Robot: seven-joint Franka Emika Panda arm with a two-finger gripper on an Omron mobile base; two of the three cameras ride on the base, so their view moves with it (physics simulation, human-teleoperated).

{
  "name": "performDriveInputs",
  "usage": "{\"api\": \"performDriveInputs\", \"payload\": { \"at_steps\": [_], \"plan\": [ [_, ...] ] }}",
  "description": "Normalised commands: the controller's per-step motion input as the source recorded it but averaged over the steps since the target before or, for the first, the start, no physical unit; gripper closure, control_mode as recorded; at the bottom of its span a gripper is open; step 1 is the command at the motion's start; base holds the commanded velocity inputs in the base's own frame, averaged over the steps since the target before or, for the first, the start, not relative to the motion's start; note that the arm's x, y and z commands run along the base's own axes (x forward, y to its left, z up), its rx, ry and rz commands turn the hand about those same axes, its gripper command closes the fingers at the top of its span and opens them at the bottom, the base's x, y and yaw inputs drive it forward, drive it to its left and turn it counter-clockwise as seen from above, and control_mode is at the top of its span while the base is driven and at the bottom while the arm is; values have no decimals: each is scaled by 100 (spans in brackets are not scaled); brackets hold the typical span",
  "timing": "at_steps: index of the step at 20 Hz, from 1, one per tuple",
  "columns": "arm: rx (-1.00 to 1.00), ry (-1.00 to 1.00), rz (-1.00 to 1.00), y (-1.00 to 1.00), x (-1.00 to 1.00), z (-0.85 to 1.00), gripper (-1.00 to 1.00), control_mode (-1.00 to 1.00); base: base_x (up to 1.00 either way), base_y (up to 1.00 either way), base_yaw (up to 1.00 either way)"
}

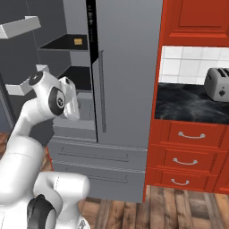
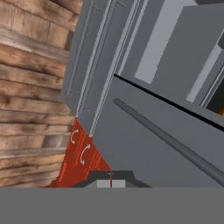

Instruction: Take the cake and donut from the fridge and place them on the empty tray on the dining counter.

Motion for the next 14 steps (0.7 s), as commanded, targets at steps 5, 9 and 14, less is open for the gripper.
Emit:
{"api": "performDriveInputs", "payload": {
  "at_steps": [5, 9, 14],
  "plan": [
    [-7, -2, 28, -10, 9, 3, 100, -100, 0, 0, 0],
    [-7, -3, 26, 0, 17, 7, 100, -100, 0, 0, 0],
    [-17, 0, 29, -2, 14, 13, 100, -100, 0, 0, 0]
  ]
}}
